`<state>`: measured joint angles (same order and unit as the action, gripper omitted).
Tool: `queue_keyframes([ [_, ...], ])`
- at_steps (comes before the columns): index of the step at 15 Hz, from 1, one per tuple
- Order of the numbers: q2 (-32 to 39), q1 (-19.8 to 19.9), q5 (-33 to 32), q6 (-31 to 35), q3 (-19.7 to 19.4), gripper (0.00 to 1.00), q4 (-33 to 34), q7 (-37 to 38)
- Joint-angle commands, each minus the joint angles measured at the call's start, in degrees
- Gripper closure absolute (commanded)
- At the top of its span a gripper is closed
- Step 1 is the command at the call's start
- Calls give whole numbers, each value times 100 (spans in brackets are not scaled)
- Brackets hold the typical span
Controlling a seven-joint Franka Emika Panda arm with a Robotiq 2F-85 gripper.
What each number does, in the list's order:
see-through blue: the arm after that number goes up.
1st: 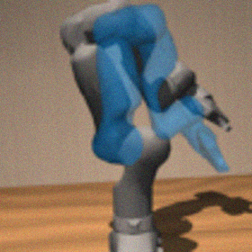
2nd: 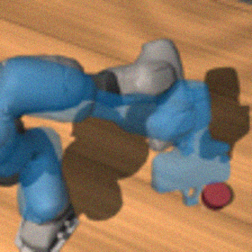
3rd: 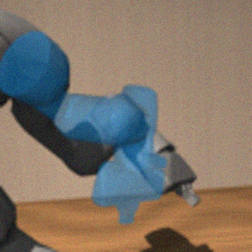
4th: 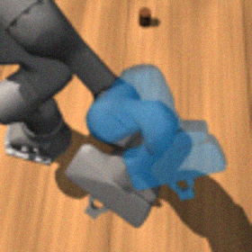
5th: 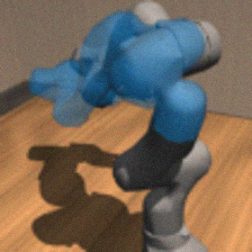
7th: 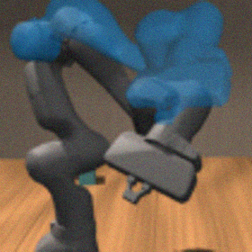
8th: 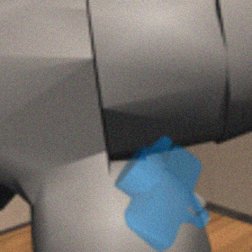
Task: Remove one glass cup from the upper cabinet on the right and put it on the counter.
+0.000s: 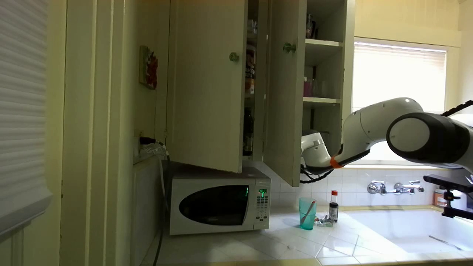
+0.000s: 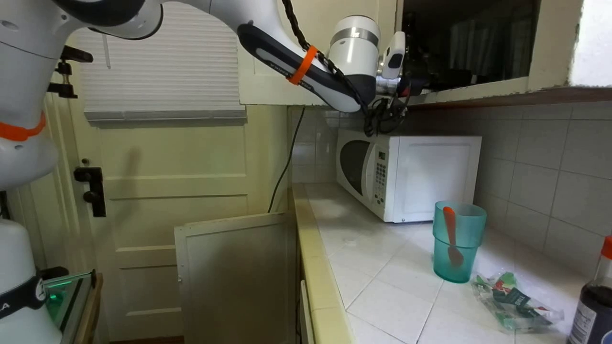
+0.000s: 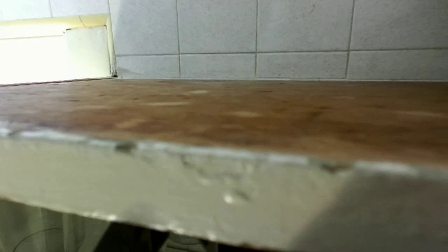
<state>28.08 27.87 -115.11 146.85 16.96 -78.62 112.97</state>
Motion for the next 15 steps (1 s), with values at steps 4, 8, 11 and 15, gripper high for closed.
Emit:
queue_keyframes([
  [4,200,-90,-45,-74,-9,49,242,-176],
  [8,2,-57,-30,-104,-21,49,42,-205],
  [11,-282,8,22,-106,-37,49,-288,-176],
  [15,-572,45,41,-285,-53,49,-659,8],
])
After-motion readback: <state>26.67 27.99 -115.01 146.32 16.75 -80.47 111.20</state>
